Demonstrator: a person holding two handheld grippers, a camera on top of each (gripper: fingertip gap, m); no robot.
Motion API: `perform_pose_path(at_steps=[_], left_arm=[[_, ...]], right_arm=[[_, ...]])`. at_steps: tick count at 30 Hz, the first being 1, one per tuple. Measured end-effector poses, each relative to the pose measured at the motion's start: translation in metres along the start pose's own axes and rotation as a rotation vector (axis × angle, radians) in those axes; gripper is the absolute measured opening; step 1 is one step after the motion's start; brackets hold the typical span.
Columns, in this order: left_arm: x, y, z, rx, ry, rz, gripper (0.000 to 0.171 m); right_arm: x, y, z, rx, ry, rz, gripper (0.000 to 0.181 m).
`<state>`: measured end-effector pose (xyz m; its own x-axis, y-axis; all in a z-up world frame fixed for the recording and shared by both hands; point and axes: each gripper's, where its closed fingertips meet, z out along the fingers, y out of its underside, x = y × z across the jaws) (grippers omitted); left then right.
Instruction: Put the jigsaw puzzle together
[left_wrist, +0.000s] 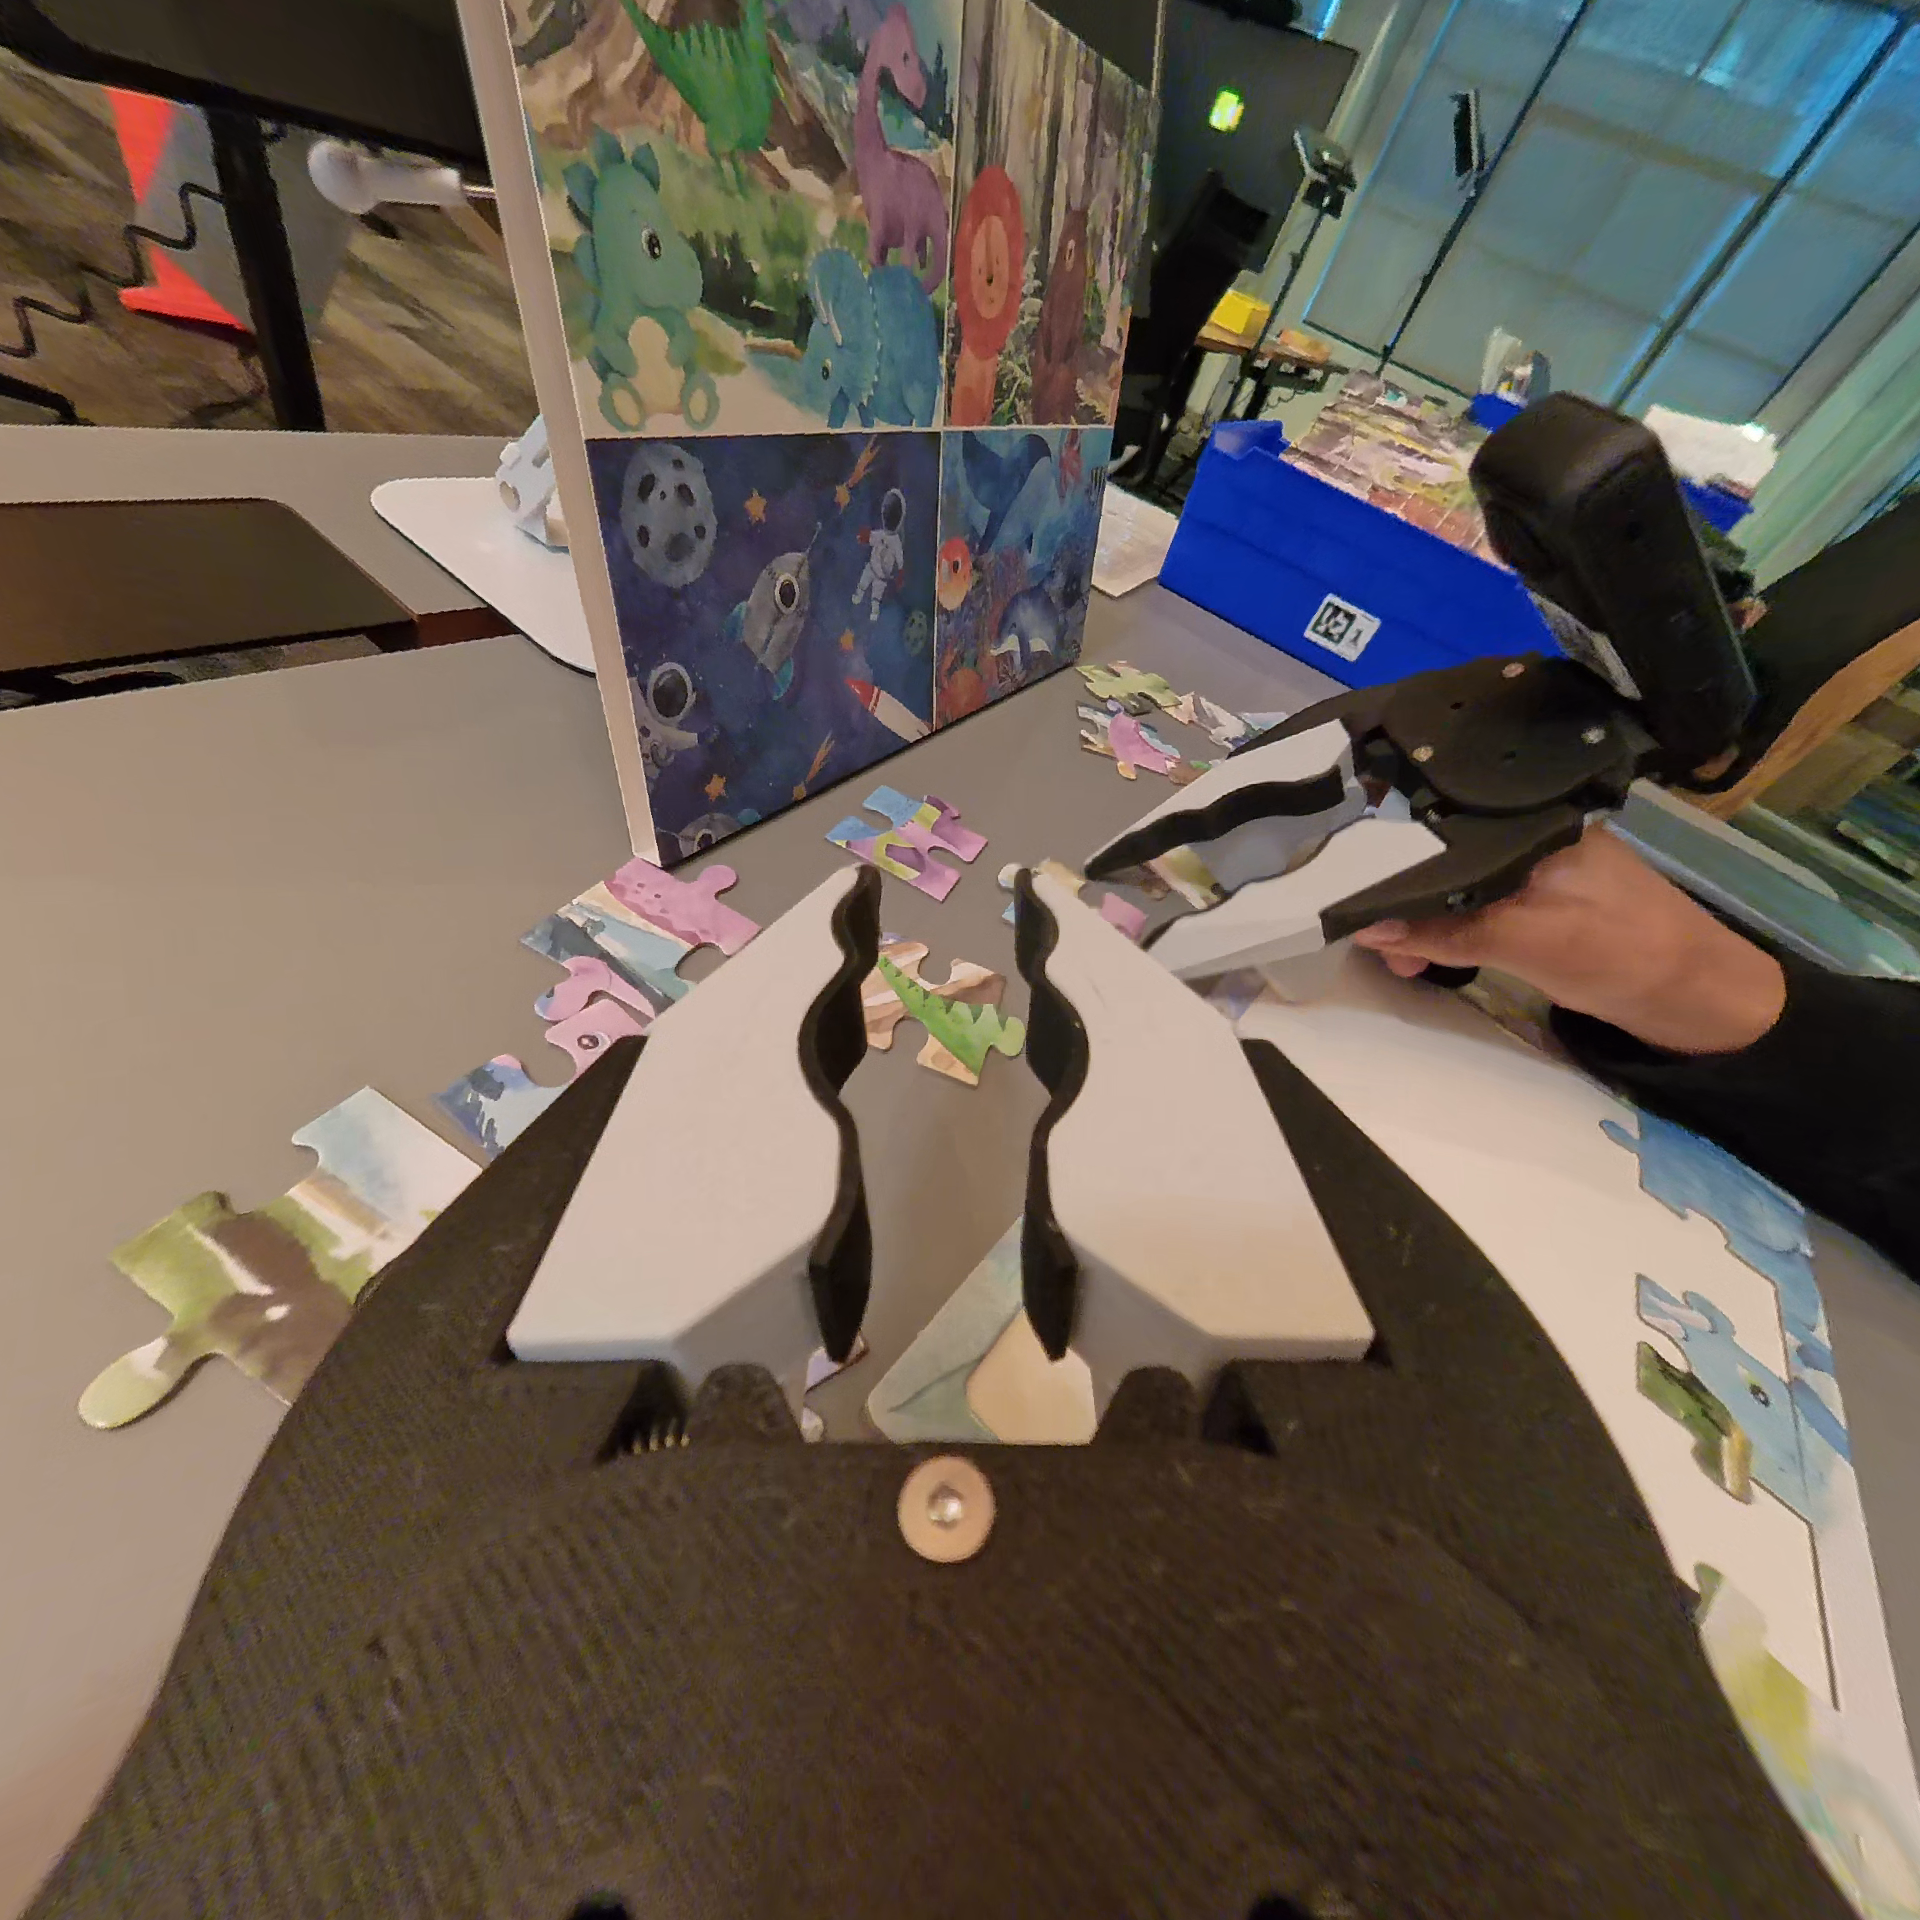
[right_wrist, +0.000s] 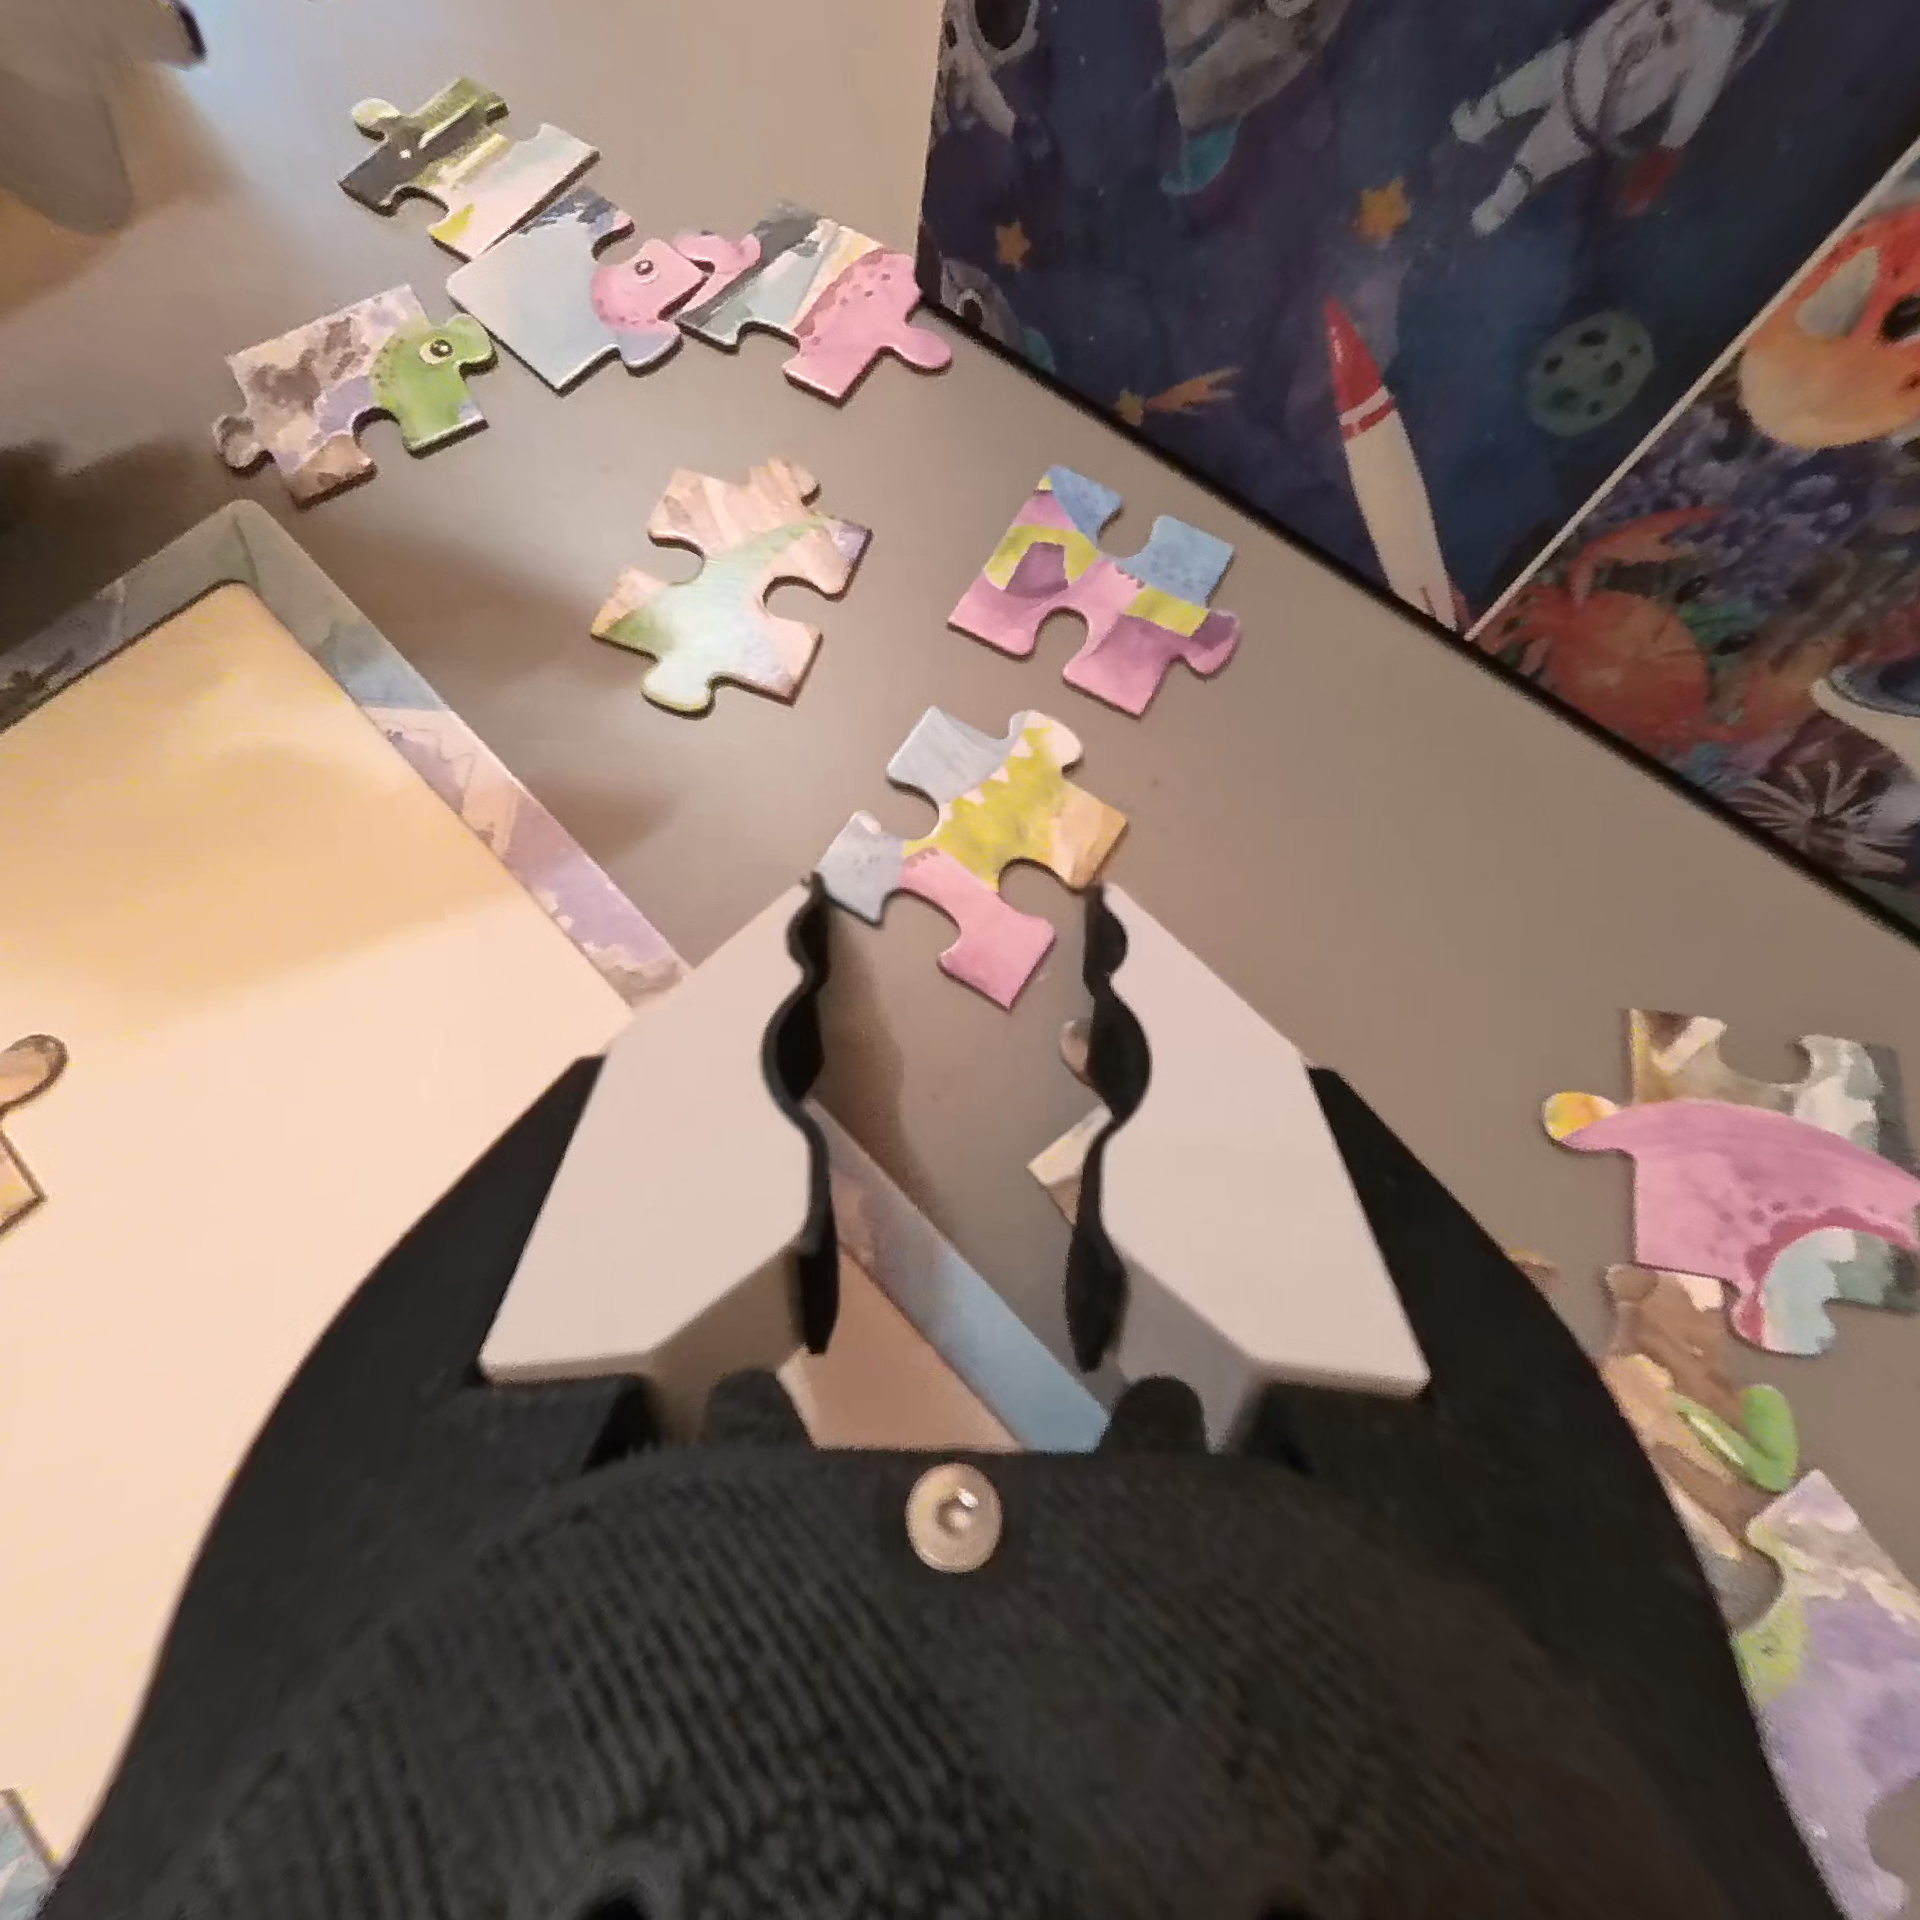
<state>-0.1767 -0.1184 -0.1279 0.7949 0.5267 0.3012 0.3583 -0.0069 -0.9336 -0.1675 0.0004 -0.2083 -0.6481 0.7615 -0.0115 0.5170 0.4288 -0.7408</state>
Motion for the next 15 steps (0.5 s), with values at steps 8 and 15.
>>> perform_pose_path(at_steps=[8, 15], left_arm=[[0.006, 0.008, 0.006, -0.05, -0.004, 0.052, 0.024], [0.007, 0.006, 0.005, -0.045, 0.004, 0.045, 0.024]], right_arm=[[0.017, 0.007, -0.009, 0.0, 0.001, 0.019, 0.017], [0.03, 0.011, -0.013, 0.002, 0.027, 0.025, 0.016]])
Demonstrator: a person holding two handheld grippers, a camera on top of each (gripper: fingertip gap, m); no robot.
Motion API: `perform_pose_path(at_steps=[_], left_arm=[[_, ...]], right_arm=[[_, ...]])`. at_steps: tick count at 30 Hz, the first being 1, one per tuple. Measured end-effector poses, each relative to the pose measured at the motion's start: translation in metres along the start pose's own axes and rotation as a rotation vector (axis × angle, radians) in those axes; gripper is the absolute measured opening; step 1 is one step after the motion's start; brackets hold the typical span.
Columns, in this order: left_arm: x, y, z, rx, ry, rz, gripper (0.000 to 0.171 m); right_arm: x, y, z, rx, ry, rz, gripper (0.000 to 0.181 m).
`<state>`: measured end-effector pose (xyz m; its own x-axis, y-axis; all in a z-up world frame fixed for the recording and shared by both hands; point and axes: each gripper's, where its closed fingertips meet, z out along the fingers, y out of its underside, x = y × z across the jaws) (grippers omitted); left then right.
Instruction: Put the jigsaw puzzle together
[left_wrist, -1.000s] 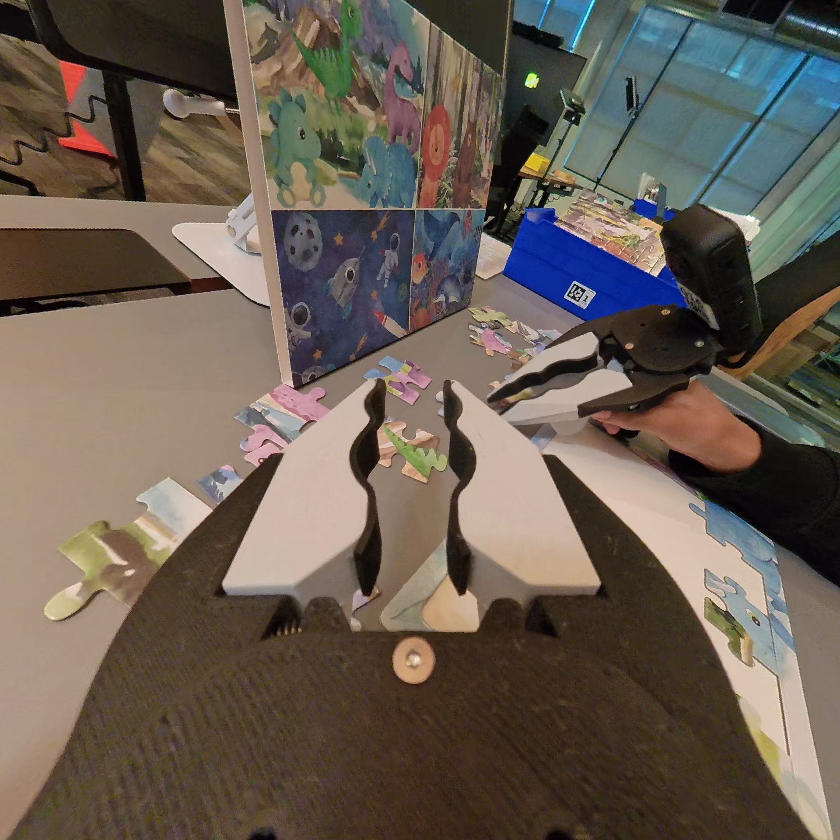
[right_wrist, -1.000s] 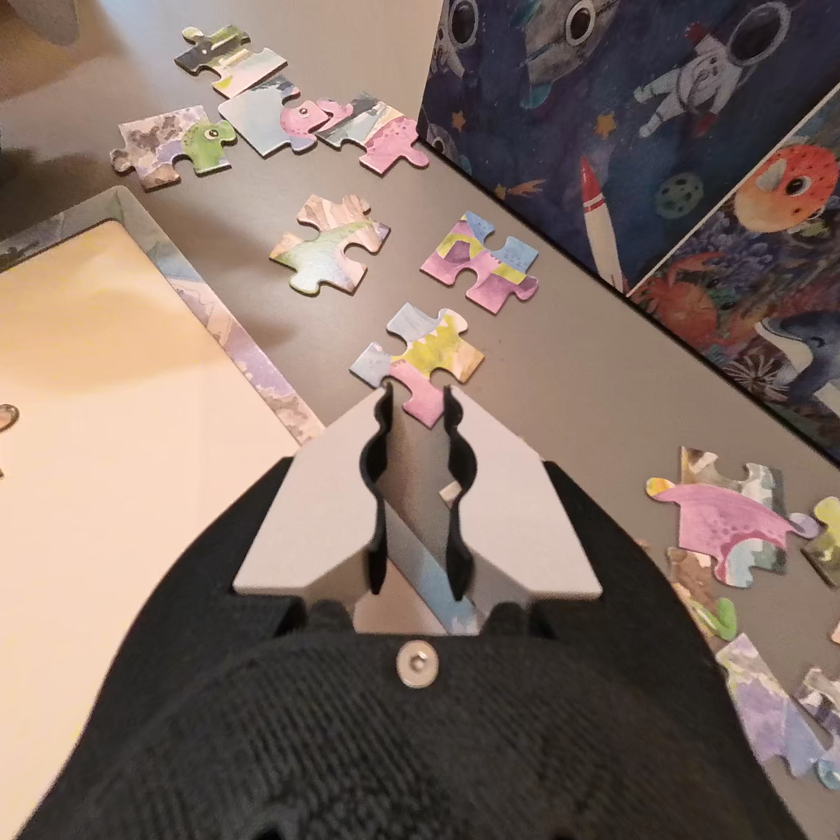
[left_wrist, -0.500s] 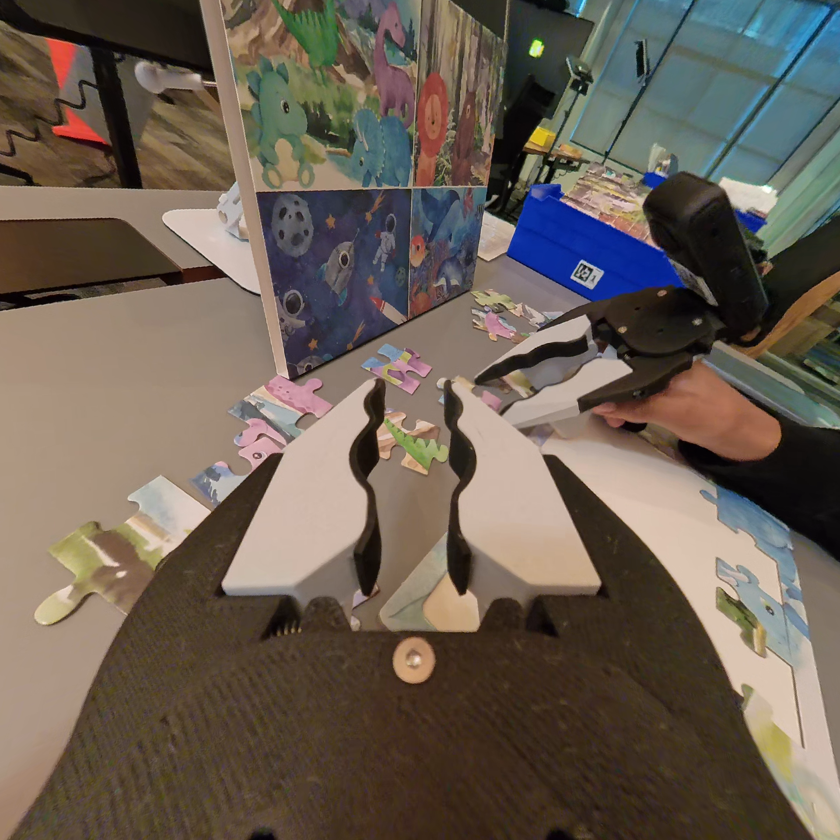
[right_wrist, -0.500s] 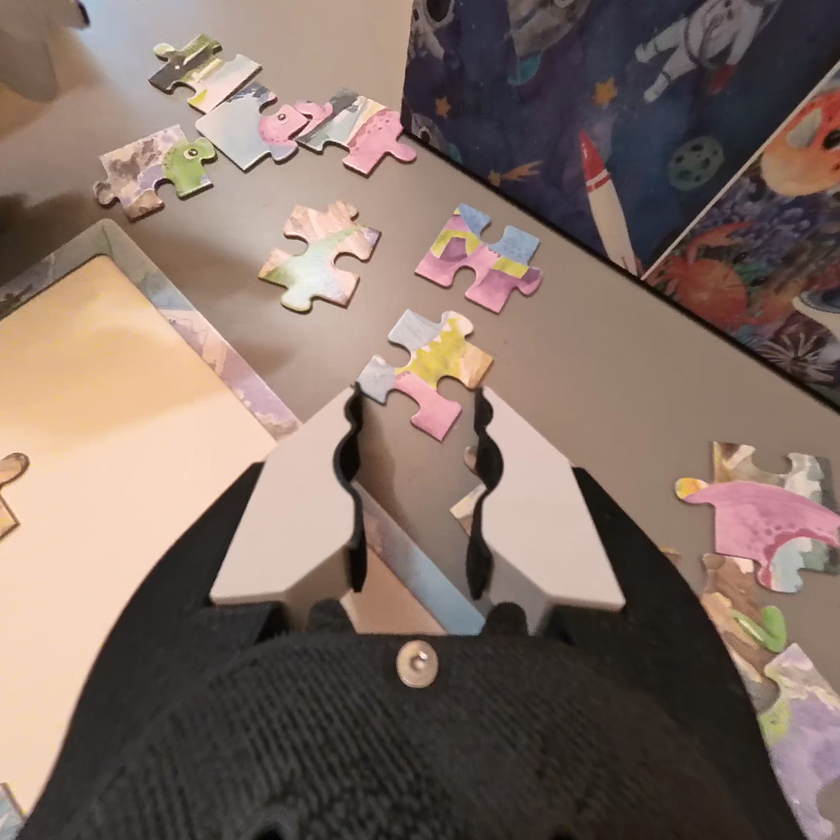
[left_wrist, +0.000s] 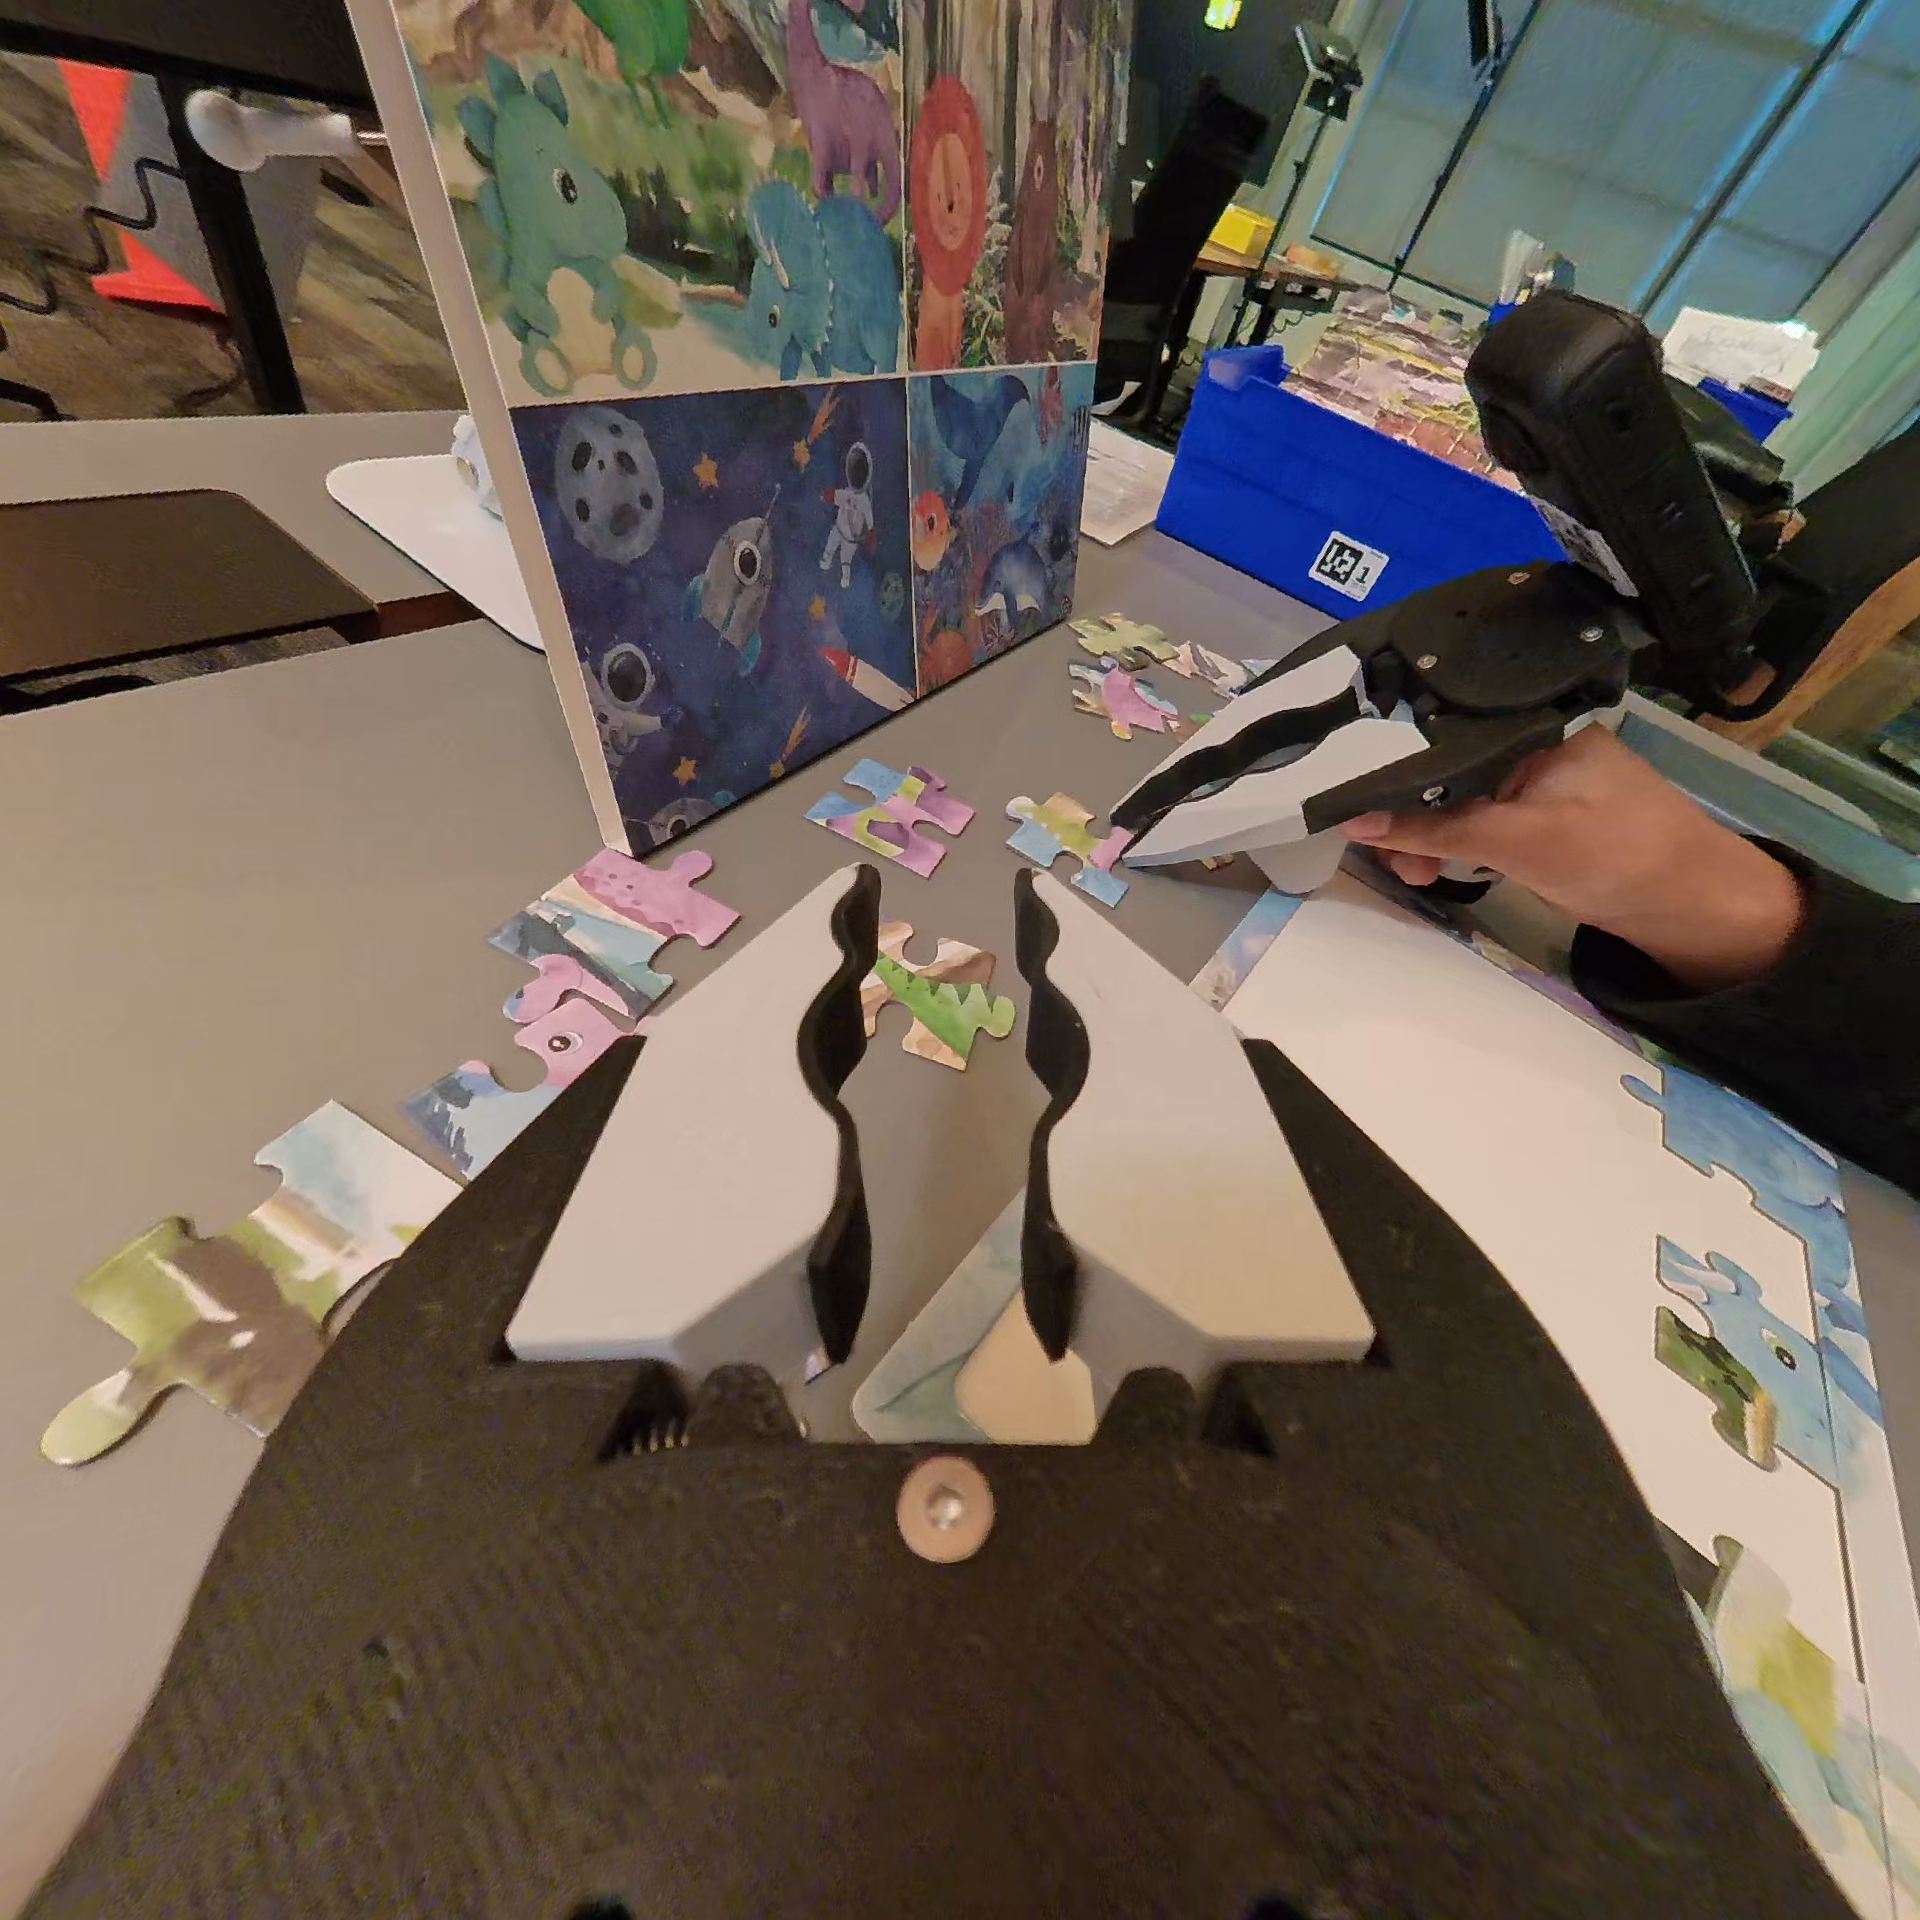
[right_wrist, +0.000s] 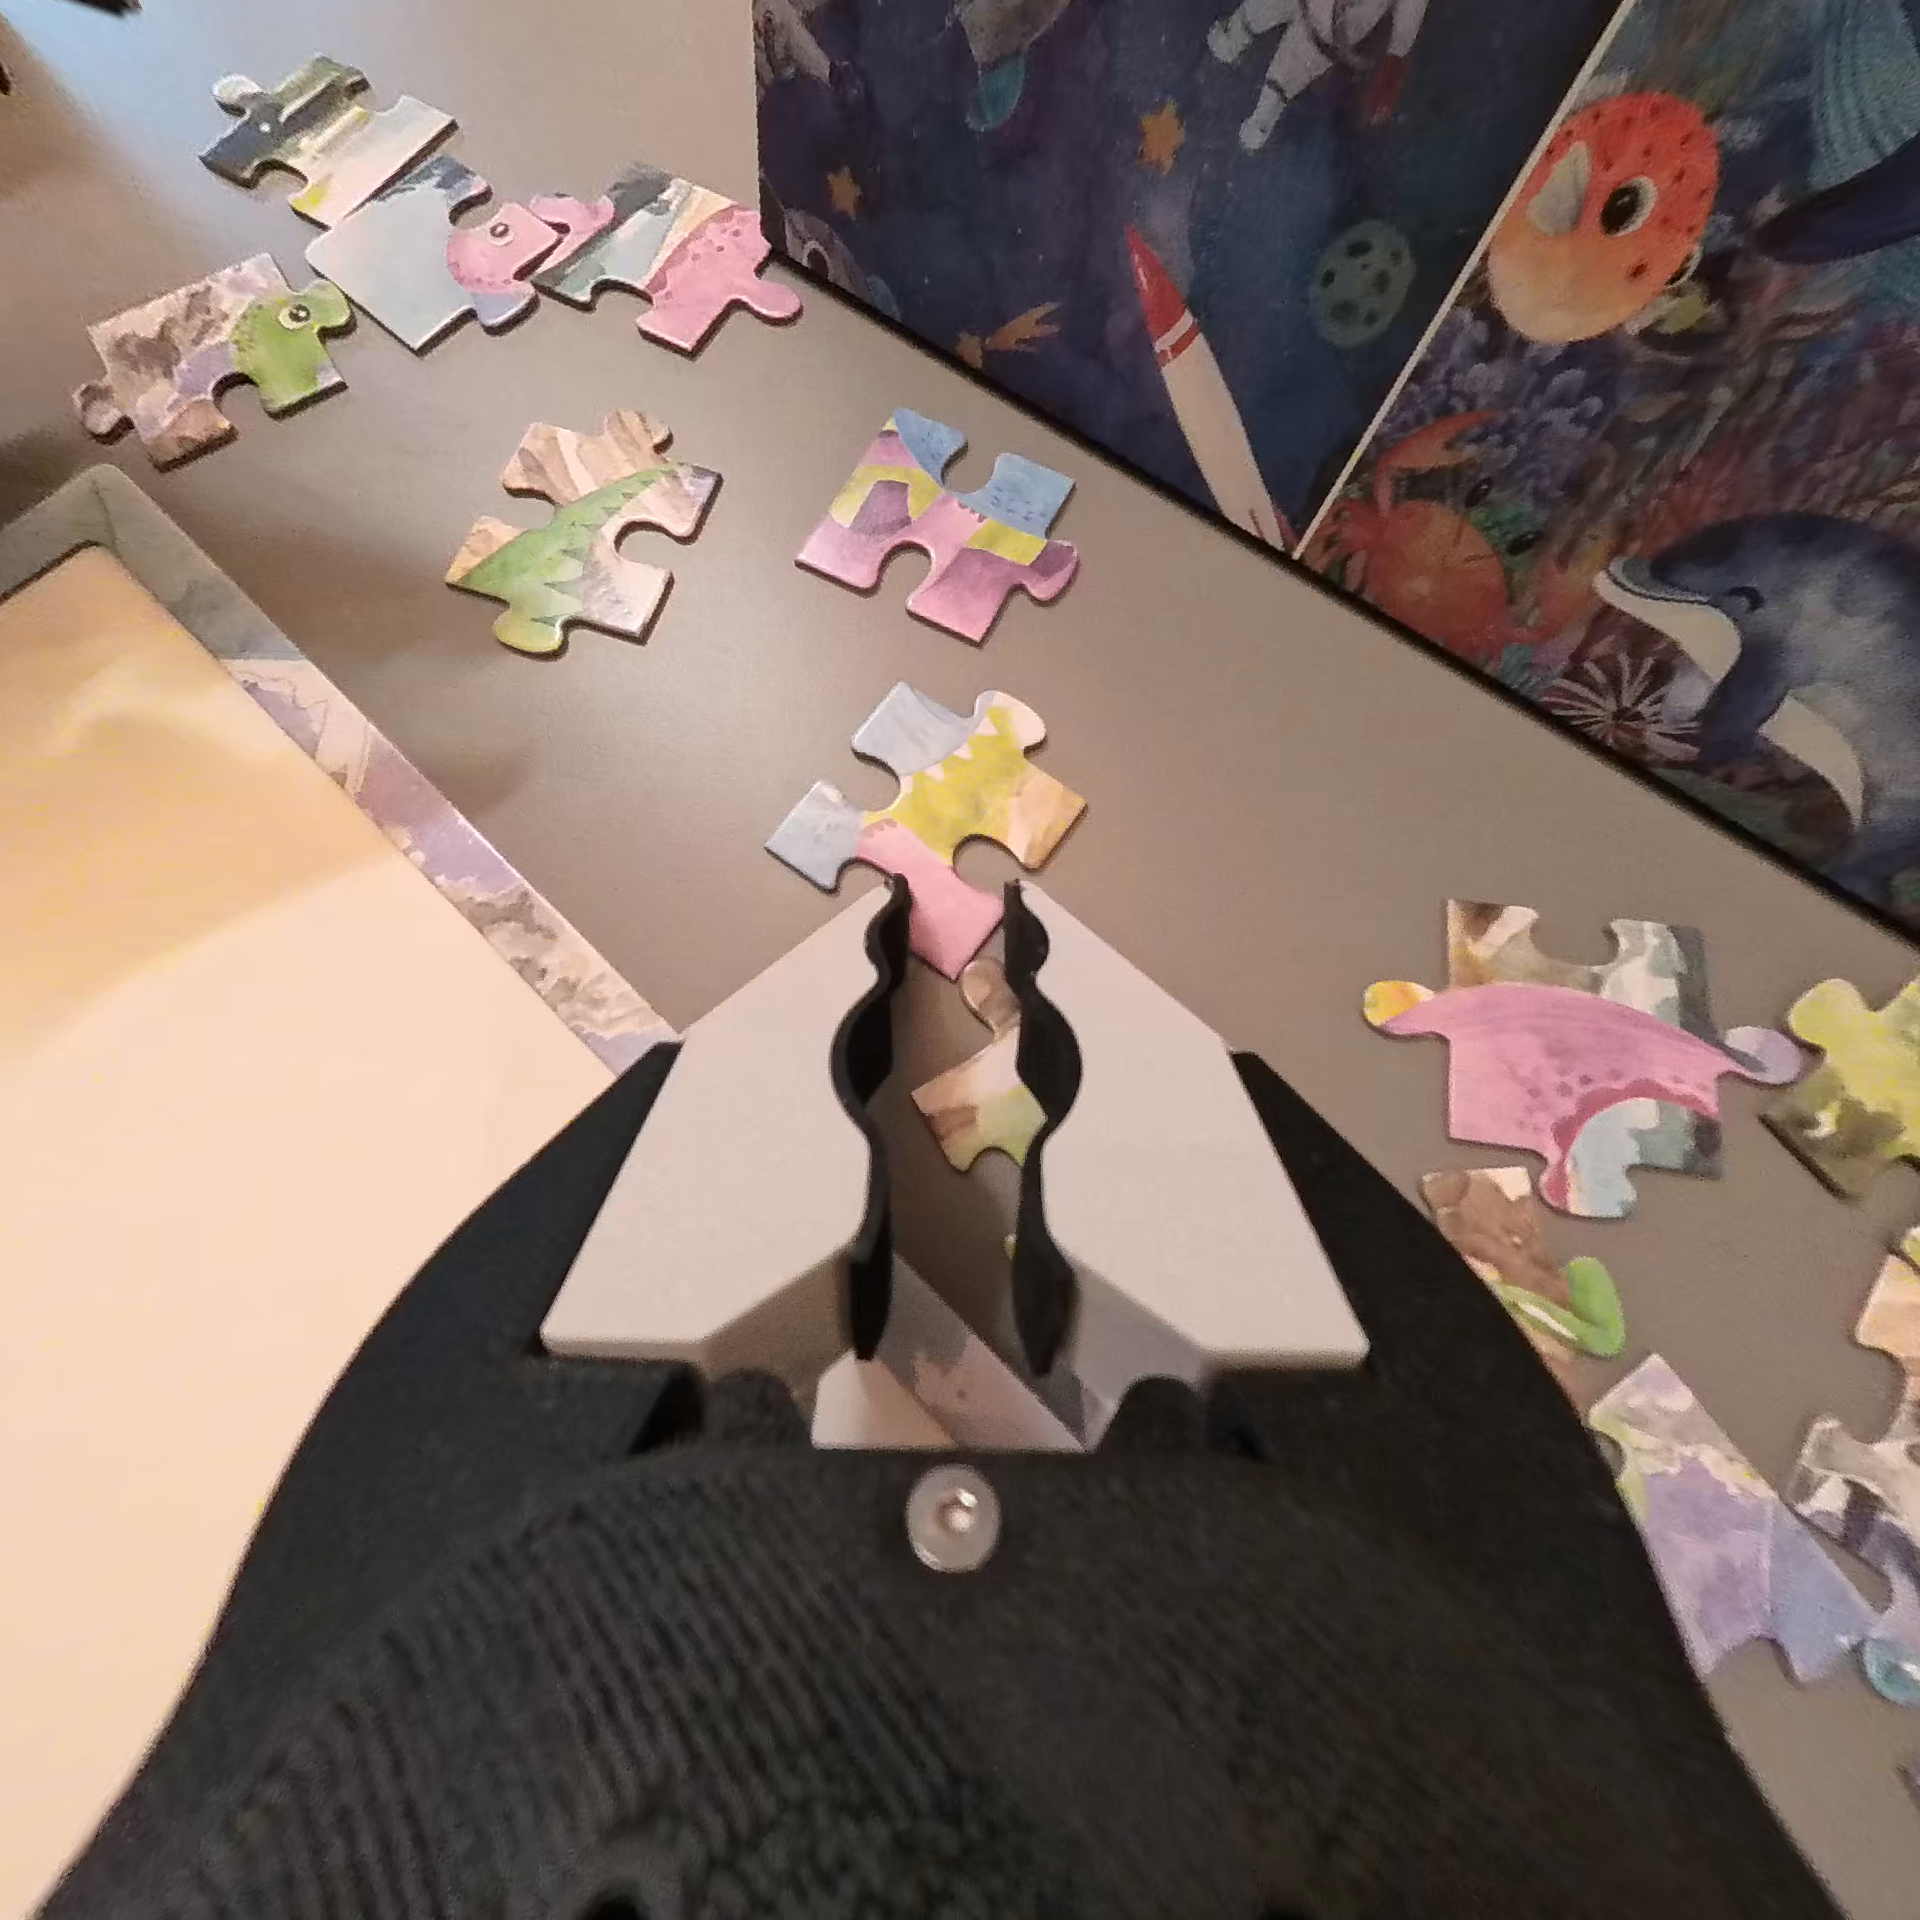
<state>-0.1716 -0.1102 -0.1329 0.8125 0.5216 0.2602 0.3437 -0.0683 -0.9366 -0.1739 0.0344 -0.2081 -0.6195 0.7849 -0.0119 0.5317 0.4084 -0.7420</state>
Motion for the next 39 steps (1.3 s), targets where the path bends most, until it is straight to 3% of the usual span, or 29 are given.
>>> perform_pose_path(at_steps=[3, 5, 10, 16, 21, 27, 39], left_arm=[[0.0, -0.001, 0.0, 0.005, 0.004, -0.007, 0.024], [0.0, -0.001, -0.001, 0.007, 0.006, -0.01, 0.024], [0.001, -0.003, -0.002, 0.011, 0.002, -0.003, 0.024], [0.002, -0.002, 0.0, 0.005, 0.007, -0.004, 0.025], [0.002, -0.001, 0.001, 0.001, 0.008, -0.003, 0.025], [0.001, 0.0, 0.0, 0.002, 0.007, -0.006, 0.025], [0.003, -0.002, -0.001, 0.002, 0.01, -0.006, 0.025]], right_arm=[[-0.002, 0.0, -0.001, 0.002, -0.008, -0.023, 0.015], [-0.007, -0.006, -0.006, 0.038, -0.042, -0.049, 0.001], [-0.001, -0.015, -0.021, 0.103, -0.035, -0.05, 0.005], [0.01, -0.007, -0.018, 0.093, -0.027, 0.021, 0.03], [0.004, 0.0, 0.001, 0.012, 0.007, -0.023, 0.037], [-0.007, -0.001, 0.002, 0.006, -0.022, -0.021, 0.01], [-0.012, -0.012, -0.019, 0.086, -0.078, -0.055, 0.0]])
